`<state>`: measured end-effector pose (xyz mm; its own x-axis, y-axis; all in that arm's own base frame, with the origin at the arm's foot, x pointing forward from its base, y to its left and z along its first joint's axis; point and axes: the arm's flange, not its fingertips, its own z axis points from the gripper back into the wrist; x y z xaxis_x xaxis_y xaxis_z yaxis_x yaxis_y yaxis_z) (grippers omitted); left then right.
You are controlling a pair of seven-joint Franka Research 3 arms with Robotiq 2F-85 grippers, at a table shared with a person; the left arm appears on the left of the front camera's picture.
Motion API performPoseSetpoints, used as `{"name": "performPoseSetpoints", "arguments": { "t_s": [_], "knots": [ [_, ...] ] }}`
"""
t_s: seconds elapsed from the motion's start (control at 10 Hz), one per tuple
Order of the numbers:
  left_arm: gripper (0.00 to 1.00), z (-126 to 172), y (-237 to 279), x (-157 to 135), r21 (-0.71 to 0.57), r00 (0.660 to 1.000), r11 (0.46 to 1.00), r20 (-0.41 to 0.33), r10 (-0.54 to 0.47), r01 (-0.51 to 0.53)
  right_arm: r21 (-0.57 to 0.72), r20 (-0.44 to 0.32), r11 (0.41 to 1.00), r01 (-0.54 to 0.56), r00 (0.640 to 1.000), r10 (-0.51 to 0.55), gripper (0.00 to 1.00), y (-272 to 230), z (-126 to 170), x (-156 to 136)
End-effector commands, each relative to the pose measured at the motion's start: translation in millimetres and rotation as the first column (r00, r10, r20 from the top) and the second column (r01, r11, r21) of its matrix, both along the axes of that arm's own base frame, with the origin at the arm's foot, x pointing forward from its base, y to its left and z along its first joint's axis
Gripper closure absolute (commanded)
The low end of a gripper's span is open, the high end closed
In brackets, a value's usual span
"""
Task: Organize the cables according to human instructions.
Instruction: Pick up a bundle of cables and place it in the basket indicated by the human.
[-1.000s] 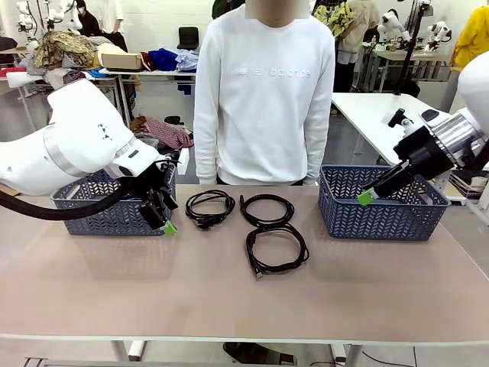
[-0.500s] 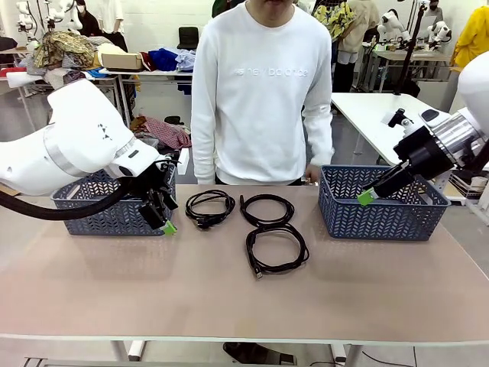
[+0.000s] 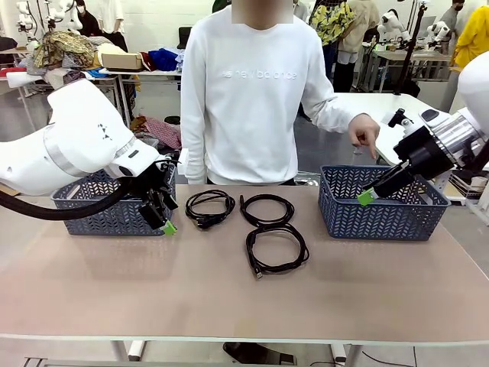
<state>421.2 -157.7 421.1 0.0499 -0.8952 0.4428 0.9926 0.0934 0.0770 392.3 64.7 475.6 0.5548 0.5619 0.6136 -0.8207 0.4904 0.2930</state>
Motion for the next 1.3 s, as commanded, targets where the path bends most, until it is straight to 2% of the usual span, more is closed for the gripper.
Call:
{"name": "performPoseSetpoints", "arguments": {
  "t_s": [0.0,1.1,1.2],
  "knots": [
    [0.0,0.0,0.9,0.2,0.001,1.0,1.0,-0.002,0.0,0.0,0.033,0.018,0.999,-0.014,1.0,0.014,0.0,-0.1,0.9,2.4],
    [0.0,0.0,0.9,0.2,0.001,1.0,1.0,-0.002,0.0,0.0,0.033,0.018,0.999,-0.014,1.0,0.014,0.0,-0.1,0.9,2.4],
    [0.0,0.0,0.9,0.2,0.001,1.0,1.0,-0.002,0.0,0.0,0.0,0.0,1.0,0.0,1.0,0.0,0.0,0.0,0.0,0.0]
  ]
}}
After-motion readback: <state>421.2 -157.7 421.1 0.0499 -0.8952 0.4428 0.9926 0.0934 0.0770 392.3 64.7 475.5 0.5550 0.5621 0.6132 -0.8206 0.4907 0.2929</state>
